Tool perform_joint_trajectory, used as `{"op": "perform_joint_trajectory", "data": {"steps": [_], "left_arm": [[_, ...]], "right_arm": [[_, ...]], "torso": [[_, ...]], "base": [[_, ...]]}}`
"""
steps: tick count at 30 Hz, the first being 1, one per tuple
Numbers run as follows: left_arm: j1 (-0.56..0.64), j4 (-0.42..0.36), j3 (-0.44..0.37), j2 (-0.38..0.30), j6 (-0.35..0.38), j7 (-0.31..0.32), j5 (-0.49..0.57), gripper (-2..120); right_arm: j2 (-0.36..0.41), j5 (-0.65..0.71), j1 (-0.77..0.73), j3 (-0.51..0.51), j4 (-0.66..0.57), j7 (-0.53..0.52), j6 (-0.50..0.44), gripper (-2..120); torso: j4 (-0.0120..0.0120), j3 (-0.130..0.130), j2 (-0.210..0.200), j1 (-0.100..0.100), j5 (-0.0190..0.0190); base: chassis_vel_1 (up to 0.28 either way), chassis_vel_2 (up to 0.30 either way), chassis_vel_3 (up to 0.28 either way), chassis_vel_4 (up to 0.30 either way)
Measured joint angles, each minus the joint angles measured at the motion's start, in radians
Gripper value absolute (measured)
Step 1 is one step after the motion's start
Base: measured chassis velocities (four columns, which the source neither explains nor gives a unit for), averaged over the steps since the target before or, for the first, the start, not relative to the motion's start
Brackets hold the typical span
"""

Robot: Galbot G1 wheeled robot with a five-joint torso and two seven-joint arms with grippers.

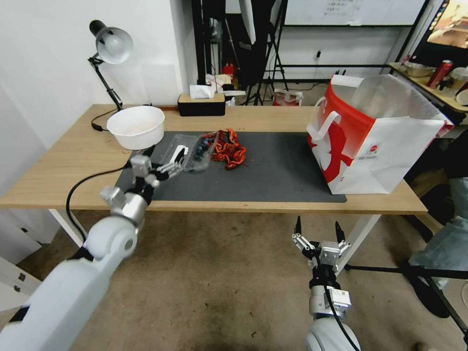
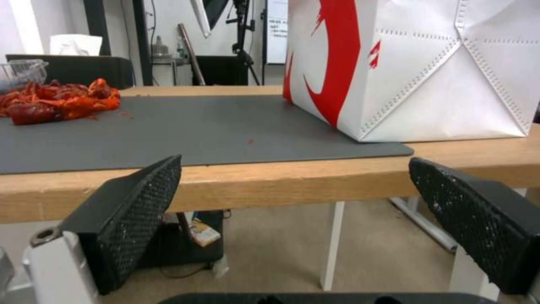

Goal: Pick up the trash from the table and place it into the takeout bag.

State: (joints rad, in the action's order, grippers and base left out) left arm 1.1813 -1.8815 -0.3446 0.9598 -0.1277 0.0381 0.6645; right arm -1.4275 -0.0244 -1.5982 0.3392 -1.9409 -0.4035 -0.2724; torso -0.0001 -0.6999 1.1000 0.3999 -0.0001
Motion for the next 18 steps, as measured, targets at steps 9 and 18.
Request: {"op": "perform_joint_trajectory", "data": {"steps": [9, 18], "left_arm": [[0.137, -0.056, -0.080, 0.052, 0.005, -0.013, -0.071, 100], [0.228, -0.072, -0.139, 0.088, -0.010, -0.031, -0.096, 100]], "right_arm": [[-0.001, 0.001, 0.003, -0.003, -0.005, 0.002, -0.001, 100], [-0.003, 0.003, 0.008, -0.004, -0.005, 0.007, -0.004, 100]], "torso": [[0.0000, 0.000, 0.000, 0.000, 0.0001], [0.0000, 0.000, 0.000, 0.000, 0.0001]], "base": [[0.000, 0.000, 0.000, 0.000], [0.000, 0.000, 0.000, 0.000]]}}
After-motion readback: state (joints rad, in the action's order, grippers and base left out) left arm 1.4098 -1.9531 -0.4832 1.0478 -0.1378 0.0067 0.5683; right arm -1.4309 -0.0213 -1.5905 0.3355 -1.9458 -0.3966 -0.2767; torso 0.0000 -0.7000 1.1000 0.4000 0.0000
